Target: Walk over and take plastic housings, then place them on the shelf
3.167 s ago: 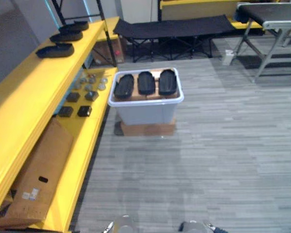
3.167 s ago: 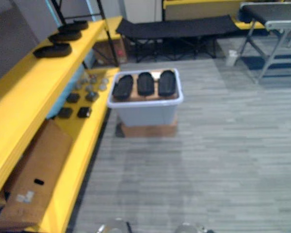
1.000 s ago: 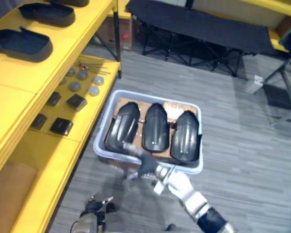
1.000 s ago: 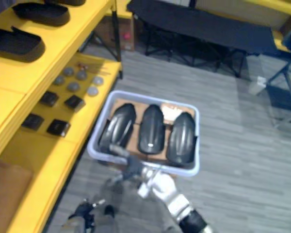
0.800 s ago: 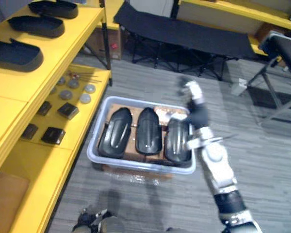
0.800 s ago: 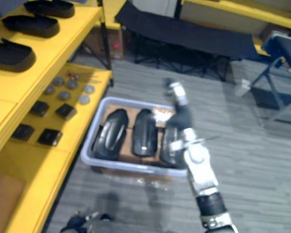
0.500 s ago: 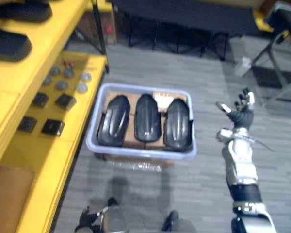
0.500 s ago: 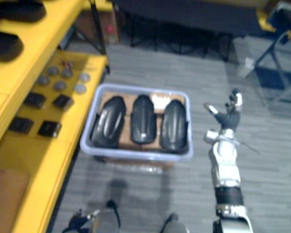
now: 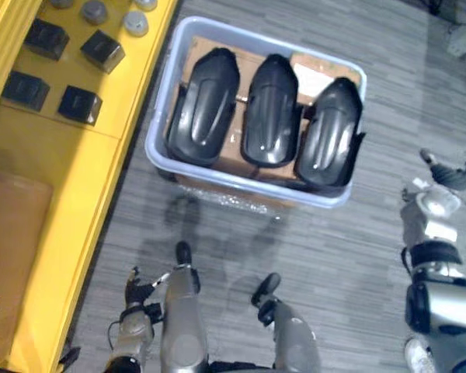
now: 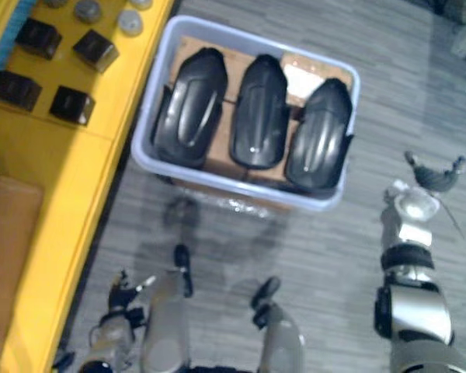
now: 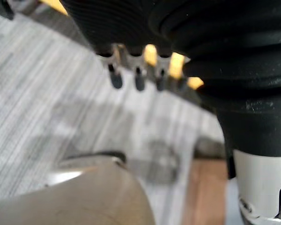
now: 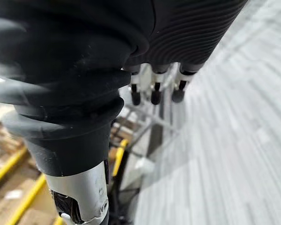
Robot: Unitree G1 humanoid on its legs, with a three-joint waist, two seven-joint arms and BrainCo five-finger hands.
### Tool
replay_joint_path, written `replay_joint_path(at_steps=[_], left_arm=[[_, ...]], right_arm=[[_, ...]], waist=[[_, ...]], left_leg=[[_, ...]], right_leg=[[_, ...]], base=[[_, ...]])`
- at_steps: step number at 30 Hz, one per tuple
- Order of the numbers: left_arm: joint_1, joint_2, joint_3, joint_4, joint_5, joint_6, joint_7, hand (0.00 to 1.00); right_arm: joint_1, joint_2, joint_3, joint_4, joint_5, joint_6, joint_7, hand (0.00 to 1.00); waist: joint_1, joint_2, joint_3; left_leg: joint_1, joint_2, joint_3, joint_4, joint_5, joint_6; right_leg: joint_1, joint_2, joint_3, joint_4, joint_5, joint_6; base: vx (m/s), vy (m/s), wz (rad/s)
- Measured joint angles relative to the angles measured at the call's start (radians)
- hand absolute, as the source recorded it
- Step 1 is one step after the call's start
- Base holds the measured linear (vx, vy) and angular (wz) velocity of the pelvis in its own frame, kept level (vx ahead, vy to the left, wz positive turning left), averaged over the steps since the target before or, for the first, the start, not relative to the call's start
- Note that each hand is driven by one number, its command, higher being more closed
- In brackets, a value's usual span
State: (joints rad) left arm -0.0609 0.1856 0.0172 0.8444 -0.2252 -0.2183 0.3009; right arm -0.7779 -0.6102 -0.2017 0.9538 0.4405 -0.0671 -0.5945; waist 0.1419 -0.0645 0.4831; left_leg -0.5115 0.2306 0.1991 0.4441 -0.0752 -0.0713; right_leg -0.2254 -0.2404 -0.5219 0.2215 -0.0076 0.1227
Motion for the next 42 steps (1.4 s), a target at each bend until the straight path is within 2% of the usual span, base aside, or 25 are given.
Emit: replay_joint_path(at_steps=[6, 12, 14, 18, 21, 22, 24, 27, 30, 37, 40, 42], left_arm=[[0.0, -0.026, -0.002, 0.017, -0.085, -0.013, -0.003, 0.0], [0.013, -0.037, -0.03, 0.022, -0.092, -0.043, -0.019, 0.0], [0.016, -0.038, -0.032, 0.023, -0.093, -0.053, -0.027, 0.0], [0.022, -0.041, -0.041, 0.023, -0.103, -0.076, -0.042, 0.0], [0.023, -0.043, -0.041, 0.023, -0.121, -0.087, -0.043, 0.0], [0.023, -0.044, -0.042, 0.022, -0.122, -0.091, -0.044, 0.0], [0.024, -0.044, -0.045, 0.021, -0.123, -0.102, -0.048, 0.0], [0.024, -0.039, -0.069, 0.021, -0.129, -0.107, -0.05, 0.0], [0.024, -0.039, -0.07, 0.021, -0.132, -0.107, -0.061, 0.0], [0.024, -0.038, -0.079, 0.028, -0.131, -0.109, -0.07, 0.0], [0.024, -0.041, -0.091, 0.042, -0.136, -0.109, -0.07, 0.0], [0.024, -0.05, -0.114, 0.05, -0.161, -0.108, -0.07, 0.0]], right_arm=[[-0.078, -0.074, 0.073, 0.081, 0.0, 0.073, 0.002, 0.0], [-0.116, -0.114, 0.145, 0.088, -0.006, 0.083, 0.003, 0.0], [-0.127, -0.118, 0.146, 0.088, -0.028, 0.08, -0.003, 0.0], [-0.16, -0.137, 0.17, 0.083, -0.095, 0.047, -0.062, 0.0], [-0.171, -0.14, 0.173, 0.05, -0.175, 0.024, -0.158, 0.0], [-0.172, -0.141, 0.171, 0.015, -0.221, 0.02, -0.221, 0.0], [-0.173, -0.143, 0.166, -0.052, -0.285, 0.0, -0.3, 0.0], [-0.173, -0.147, 0.167, -0.119, -0.362, -0.005, -0.343, 0.0], [-0.169, -0.146, 0.17, -0.12, -0.373, -0.004, -0.336, 0.0], [-0.164, -0.145, 0.206, -0.012, -0.259, -0.007, -0.234, 0.0], [-0.166, -0.145, 0.216, 0.044, -0.236, -0.015, -0.19, 0.0], [-0.166, -0.145, 0.245, 0.069, -0.217, -0.012, -0.155, 0.0]], waist=[[0.011, 0.041, 0.029], [0.012, 0.07, 0.043], [0.014, 0.07, 0.043], [0.014, 0.081, 0.049], [0.013, 0.081, 0.049], [0.014, 0.081, 0.049], [0.013, 0.081, 0.049], [0.013, 0.082, 0.049], [0.013, 0.082, 0.049], [0.015, 0.086, 0.047], [0.019, 0.113, 0.047], [0.026, 0.14, 0.043]], left_leg=[[-0.038, -0.02, -0.005, -0.002, 0.01, 0.012], [-0.059, -0.04, -0.022, 0.003, 0.012, 0.016], [-0.062, -0.043, -0.023, 0.004, 0.012, 0.016], [-0.069, -0.049, -0.024, 0.007, 0.014, 0.019], [-0.081, -0.05, -0.026, 0.013, 0.015, 0.02], [-0.081, -0.051, -0.026, 0.016, 0.015, 0.02], [-0.081, -0.052, -0.026, 0.018, 0.015, 0.021], [-0.081, -0.052, -0.026, 0.018, 0.015, 0.021], [-0.081, -0.052, -0.026, 0.017, 0.016, 0.022], [-0.081, -0.062, -0.026, -0.008, 0.032, 0.023], [-0.084, -0.073, -0.029, -0.022, 0.042, 0.026], [-0.086, -0.077, -0.031, -0.027, 0.046, 0.027]], right_leg=[[-0.061, -0.035, 0.001, 0.062, -0.018, -0.007], [-0.094, -0.063, -0.001, 0.117, -0.046, -0.003], [-0.104, -0.071, 0.0, 0.137, -0.054, -0.003], [-0.116, -0.082, 0.001, 0.156, -0.061, -0.003], [-0.126, -0.086, -0.001, 0.164, -0.062, -0.003], [-0.126, -0.088, -0.001, 0.166, -0.062, -0.003], [-0.126, -0.09, 0.0, 0.168, -0.062, -0.003], [-0.126, -0.09, 0.0, 0.169, -0.062, -0.003], [-0.126, -0.09, 0.0, 0.169, -0.062, -0.003], [-0.135, -0.096, -0.004, 0.169, -0.062, -0.003], [-0.137, -0.105, -0.014, 0.169, -0.061, -0.002], [-0.138, -0.109, -0.019, 0.169, -0.061, -0.001]], base=[[-0.01, 0.023, 0.05], [-0.02, 0.003, 0.08], [-0.03, -0.012, 0.06], [-0.01, -0.004, 0.03], [0.0, -0.002, 0.01], [0.0, 0.0, 0.0], [0.0, 0.0, 0.0], [0.0, 0.0, 0.0], [0.0, 0.0, 0.0], [0.0, -0.008, 0.03], [0.01, -0.009, 0.09], [0.0, -0.004, 0.06]])
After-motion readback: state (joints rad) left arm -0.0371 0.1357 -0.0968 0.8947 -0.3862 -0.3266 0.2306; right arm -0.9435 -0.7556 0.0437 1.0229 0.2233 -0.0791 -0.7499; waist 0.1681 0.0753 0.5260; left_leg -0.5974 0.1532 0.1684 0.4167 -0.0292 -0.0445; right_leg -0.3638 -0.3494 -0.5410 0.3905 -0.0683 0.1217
